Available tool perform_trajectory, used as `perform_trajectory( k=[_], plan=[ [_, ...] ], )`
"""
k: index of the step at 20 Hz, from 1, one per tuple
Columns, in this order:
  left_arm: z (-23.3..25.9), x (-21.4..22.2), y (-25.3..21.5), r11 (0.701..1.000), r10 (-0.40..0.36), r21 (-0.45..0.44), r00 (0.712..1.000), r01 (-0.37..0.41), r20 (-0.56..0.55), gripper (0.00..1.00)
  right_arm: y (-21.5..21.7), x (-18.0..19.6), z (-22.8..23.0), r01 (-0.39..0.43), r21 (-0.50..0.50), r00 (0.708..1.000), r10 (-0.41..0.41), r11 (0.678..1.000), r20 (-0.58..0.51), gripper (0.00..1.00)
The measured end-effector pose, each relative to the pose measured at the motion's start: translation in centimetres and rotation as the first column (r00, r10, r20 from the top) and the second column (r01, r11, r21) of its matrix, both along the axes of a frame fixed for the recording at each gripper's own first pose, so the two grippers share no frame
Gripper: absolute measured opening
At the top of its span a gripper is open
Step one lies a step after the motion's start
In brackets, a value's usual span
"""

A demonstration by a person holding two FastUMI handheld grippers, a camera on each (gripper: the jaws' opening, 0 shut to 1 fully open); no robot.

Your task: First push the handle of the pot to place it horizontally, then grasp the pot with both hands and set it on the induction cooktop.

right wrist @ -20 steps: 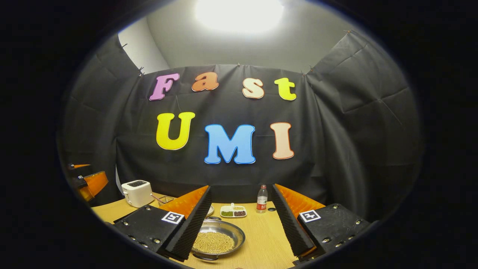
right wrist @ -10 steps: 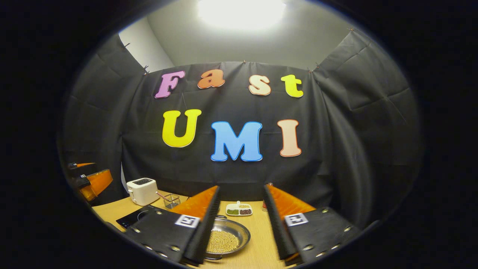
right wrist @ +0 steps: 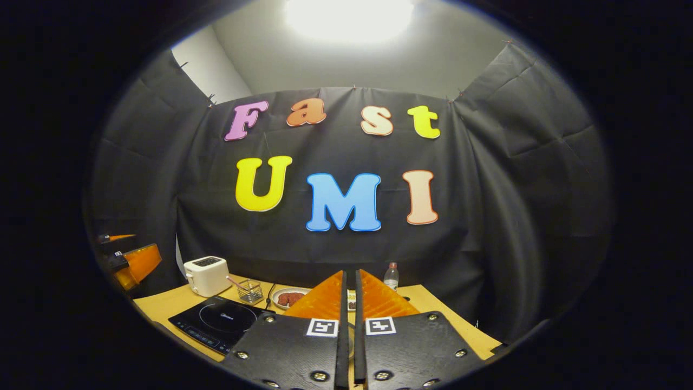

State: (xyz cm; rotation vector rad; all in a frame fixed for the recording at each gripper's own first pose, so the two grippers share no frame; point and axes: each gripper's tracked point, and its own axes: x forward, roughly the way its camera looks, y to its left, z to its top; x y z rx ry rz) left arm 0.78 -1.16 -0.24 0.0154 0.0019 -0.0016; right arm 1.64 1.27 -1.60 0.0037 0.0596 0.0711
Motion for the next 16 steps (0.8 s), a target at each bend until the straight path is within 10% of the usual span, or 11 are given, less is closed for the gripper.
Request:
perform_trajectory(
  k=[16],
  plan=[
    [1.4, -2.0, -2.8, 0.996, 0.08, 0.034, 0.996, -0.081, 0.039, 0.96, -1.0, 0.9, -2.5, -0.138, 0.026, 0.99, 0.138, 0.99, -0.024, 0.01]
  ],
)
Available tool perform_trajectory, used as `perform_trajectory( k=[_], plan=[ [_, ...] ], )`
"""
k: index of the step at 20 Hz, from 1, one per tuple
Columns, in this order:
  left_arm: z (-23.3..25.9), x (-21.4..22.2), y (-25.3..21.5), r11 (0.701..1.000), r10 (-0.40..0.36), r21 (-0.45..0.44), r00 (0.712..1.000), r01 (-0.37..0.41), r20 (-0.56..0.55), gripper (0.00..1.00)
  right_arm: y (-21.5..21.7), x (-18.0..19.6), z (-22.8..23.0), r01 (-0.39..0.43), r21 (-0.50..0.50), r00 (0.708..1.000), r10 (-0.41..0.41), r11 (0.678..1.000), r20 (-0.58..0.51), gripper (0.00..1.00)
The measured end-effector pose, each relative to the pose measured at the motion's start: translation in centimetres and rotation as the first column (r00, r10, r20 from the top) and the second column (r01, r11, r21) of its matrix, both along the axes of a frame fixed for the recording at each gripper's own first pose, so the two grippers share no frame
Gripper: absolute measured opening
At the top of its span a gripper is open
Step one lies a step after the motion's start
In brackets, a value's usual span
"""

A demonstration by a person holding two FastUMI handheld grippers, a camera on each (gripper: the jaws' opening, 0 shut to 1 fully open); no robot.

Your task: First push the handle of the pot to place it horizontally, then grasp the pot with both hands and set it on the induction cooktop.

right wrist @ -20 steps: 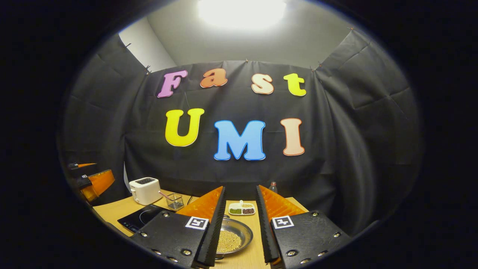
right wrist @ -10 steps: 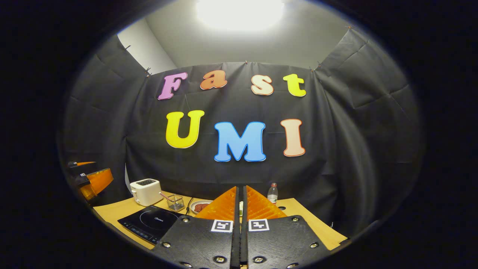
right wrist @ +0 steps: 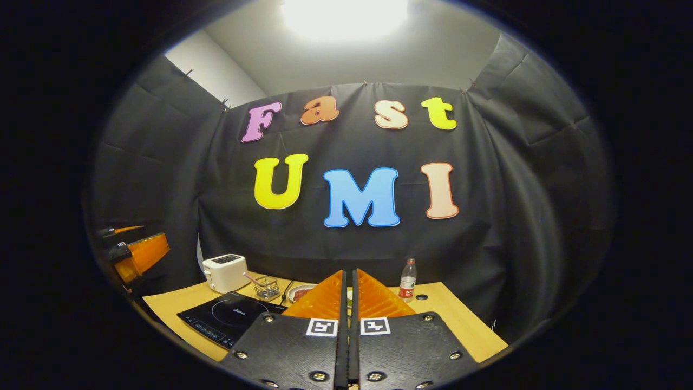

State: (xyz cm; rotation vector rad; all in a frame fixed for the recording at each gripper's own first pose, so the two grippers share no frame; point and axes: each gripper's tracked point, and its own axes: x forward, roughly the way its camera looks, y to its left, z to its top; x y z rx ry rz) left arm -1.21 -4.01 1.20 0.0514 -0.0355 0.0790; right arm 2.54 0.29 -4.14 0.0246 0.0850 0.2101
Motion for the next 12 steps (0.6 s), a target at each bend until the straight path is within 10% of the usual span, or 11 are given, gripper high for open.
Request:
perform_trajectory(
  k=[12],
  plan=[
    [0.6, 1.4, 0.7, 1.0, 0.03, 0.009, 1.0, -0.03, 0.007, 0.98, 6.3, 1.6, -3.8, -0.183, 0.038, 0.979, 0.185, 0.982, -0.083, 0.01]
  ],
)
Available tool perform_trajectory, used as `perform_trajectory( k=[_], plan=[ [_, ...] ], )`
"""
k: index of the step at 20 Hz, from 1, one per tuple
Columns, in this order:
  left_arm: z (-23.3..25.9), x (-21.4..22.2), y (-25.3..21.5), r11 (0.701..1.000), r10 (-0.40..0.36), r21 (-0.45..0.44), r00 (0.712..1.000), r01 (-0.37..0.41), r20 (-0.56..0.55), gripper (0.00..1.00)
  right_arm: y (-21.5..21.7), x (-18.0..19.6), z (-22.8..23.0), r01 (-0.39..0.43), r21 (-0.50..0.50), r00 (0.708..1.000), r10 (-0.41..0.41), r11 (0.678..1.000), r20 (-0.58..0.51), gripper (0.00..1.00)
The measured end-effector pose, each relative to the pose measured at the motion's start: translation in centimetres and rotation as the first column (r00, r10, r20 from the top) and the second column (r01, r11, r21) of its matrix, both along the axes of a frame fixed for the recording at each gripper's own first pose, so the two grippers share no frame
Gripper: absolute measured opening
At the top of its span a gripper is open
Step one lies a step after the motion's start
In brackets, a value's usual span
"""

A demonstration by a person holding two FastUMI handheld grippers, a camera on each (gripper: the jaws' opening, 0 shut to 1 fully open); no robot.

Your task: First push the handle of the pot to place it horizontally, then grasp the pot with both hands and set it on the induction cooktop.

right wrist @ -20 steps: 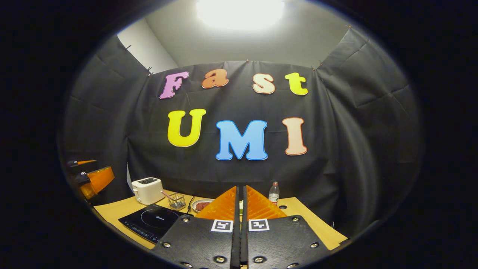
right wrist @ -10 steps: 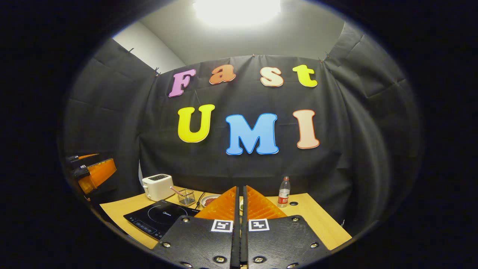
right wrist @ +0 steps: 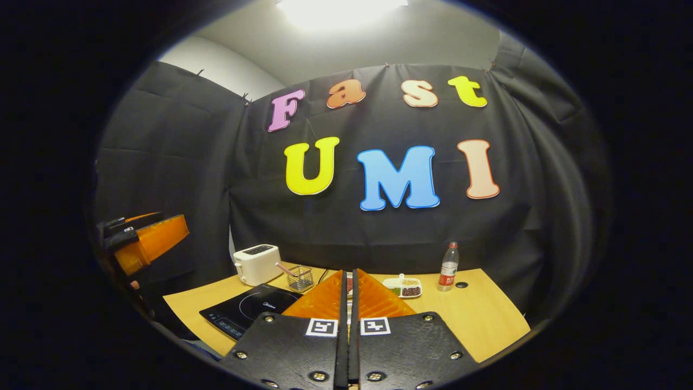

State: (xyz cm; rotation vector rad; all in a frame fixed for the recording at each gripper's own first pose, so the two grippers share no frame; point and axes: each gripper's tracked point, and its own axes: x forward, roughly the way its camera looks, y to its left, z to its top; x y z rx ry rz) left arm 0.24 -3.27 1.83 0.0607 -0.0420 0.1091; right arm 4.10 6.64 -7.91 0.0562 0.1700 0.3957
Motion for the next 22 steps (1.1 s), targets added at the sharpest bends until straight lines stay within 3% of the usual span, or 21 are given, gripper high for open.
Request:
perform_trajectory(
  k=[9, 16, 19, 20, 22],
  plan=[
    [0.0, 2.9, 3.8, 0.999, 0.033, -0.009, 0.999, -0.033, 0.015, 0.93, 5.6, 0.9, -4.4, -0.13, -0.036, 0.986, 0.126, 0.991, -0.113, 0.01],
    [-0.5, 3.3, 6.3, 0.997, 0.077, -0.01, 0.997, -0.077, 0.003, 1.0, 8.7, 0.4, -9.1, -0.224, -0.066, 0.953, 0.205, 0.972, -0.225, 0.01],
    [-0.9, 3.3, 7.0, 0.996, 0.09, -0.008, 0.996, -0.09, -0.002, 0.93, 9.8, -0.2, -11.1, -0.262, -0.075, 0.933, 0.233, 0.962, -0.275, 0.01],
    [-0.9, 3.3, 7.3, 0.995, 0.095, -0.007, 0.996, -0.095, -0.004, 0.98, 10.1, -0.4, -11.8, -0.276, -0.078, 0.925, 0.243, 0.958, -0.293, 0.01],
    [-1.2, 3.4, 7.5, 0.995, 0.103, -0.01, 0.995, -0.103, -0.01, 0.98, 10.4, -0.8, -13.3, -0.299, -0.086, 0.908, 0.255, 0.95, -0.332, 0.01]
  ],
)
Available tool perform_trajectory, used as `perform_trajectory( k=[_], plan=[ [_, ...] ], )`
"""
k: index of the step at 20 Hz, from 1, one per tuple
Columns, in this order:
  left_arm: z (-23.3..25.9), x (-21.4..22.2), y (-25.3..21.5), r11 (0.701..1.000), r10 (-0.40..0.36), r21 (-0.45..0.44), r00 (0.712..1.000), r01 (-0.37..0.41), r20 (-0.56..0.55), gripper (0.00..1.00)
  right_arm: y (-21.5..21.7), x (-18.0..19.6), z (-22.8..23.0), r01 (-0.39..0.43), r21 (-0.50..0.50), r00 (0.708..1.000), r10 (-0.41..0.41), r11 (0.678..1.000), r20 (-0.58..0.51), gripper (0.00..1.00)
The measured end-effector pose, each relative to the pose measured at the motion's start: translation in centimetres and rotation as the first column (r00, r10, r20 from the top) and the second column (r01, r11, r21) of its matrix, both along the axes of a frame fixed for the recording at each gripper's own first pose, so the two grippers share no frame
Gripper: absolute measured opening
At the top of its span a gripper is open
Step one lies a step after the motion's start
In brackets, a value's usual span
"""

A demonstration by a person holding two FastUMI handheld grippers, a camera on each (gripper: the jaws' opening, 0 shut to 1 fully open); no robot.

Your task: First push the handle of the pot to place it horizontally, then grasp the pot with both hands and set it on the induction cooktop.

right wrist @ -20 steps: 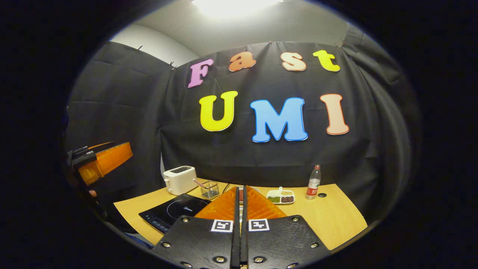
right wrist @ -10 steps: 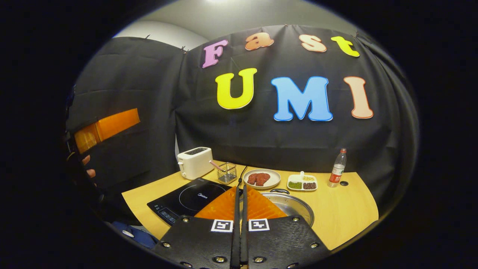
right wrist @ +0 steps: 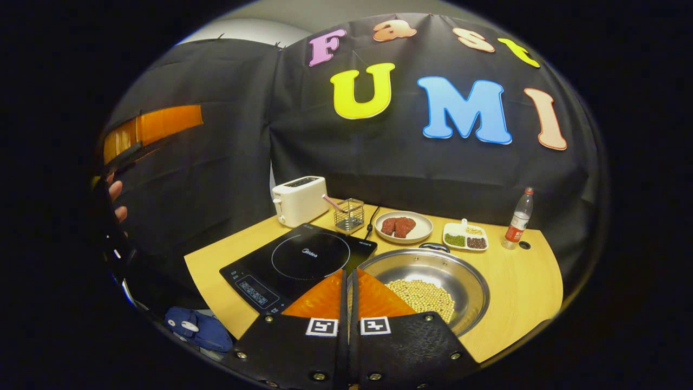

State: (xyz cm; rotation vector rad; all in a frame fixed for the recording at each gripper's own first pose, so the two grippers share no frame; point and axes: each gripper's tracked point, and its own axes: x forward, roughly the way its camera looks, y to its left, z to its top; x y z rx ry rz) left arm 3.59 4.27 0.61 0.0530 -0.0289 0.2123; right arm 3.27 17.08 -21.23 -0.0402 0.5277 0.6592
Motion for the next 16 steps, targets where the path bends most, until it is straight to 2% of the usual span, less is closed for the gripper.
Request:
perform_trajectory(
  k=[4, 9, 12, 13, 14, 15, 16],
  plan=[
    [-0.7, 0.2, 0.5, 1.0, 0.016, -0.001, 1.0, -0.016, -0.013, 1.0, 0.5, -0.8, -2.9, -0.04, -0.039, 0.997, 0.037, 0.998, -0.075, 0.01],
    [-1.4, 0.6, 0.6, 1.0, 0.026, -0.004, 0.999, -0.026, -0.022, 0.98, 0.9, -1.7, -5.6, -0.087, -0.069, 0.986, 0.076, 0.994, -0.149, 0.01],
    [-1.5, 0.8, 0.4, 1.0, 0.03, -0.006, 0.999, -0.03, -0.026, 1.0, 0.9, -2.5, -7.6, -0.11, -0.085, 0.974, 0.09, 0.99, -0.206, 0.01],
    [-1.6, 1.0, 0.4, 1.0, 0.03, -0.007, 0.999, -0.03, -0.026, 0.93, 0.8, -2.8, -8.1, -0.115, -0.088, 0.969, 0.092, 0.989, -0.229, 0.01],
    [-1.7, 1.1, 0.3, 0.999, 0.03, -0.008, 0.999, -0.031, -0.027, 0.98, 0.8, -3.2, -8.9, -0.118, -0.09, 0.963, 0.092, 0.989, -0.252, 0.01],
    [-1.8, 1.1, 0.3, 0.999, 0.03, -0.009, 0.999, -0.03, -0.028, 0.93, 0.7, -3.3, -9.4, -0.119, -0.094, 0.957, 0.089, 0.988, -0.277, 0.01],
    [-1.8, 1.2, 0.2, 1.0, 0.029, -0.01, 0.999, -0.029, -0.031, 0.98, 0.5, -3.7, -10.1, -0.119, -0.101, 0.95, 0.083, 0.988, -0.3, 0.01]
  ],
)
